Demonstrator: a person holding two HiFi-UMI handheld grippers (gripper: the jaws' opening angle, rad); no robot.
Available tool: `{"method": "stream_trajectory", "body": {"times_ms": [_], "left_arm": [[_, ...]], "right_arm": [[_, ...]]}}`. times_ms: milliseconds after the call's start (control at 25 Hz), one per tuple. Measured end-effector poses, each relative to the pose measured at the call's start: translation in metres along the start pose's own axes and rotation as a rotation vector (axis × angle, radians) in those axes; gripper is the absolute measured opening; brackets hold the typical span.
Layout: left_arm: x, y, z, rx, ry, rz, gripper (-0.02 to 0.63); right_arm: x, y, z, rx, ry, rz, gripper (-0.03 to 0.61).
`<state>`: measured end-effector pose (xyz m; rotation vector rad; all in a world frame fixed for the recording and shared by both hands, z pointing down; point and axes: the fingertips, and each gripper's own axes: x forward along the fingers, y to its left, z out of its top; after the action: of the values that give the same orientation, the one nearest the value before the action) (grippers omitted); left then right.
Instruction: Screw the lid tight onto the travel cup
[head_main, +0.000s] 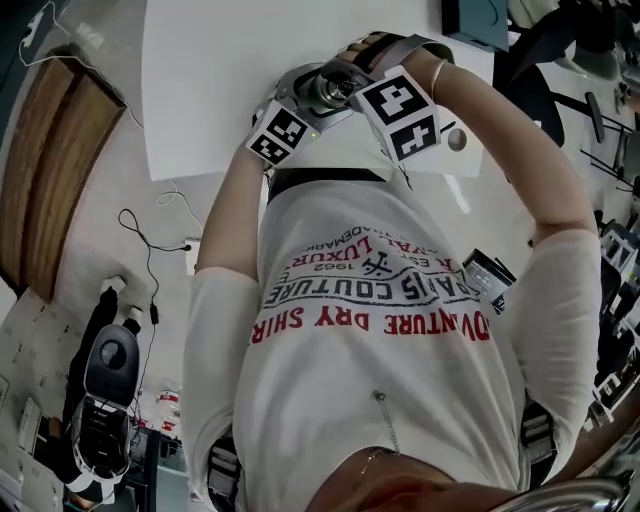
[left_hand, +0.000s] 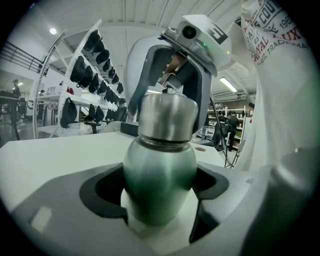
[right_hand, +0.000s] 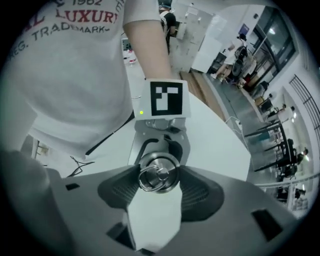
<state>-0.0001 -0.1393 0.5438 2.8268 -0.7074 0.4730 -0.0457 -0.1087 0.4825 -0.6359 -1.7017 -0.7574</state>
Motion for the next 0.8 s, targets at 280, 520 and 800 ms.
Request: {"method": "stream_trajectory", "body": {"times_ms": [280, 520, 800], "left_arm": [[0.001, 0.004, -0.001, -0.001, 0.000, -0.001, 0.395], [0.002, 0.005, 0.001, -0.003, 0.000, -0.003, 0.395], [-0.004, 0.020, -0.008, -0.011, 0.000, -0.010, 0.396]], "right_arm": [[0.000, -0.007, -0.001, 0.170, -0.047, -0.032, 0.255], [-0.002, -0.014, -0.008, 0.529, 0.001, -0.134, 0.255], [0.006, -0.038, -0.014, 0.990, 0.029, -0.334, 0.253]]}}
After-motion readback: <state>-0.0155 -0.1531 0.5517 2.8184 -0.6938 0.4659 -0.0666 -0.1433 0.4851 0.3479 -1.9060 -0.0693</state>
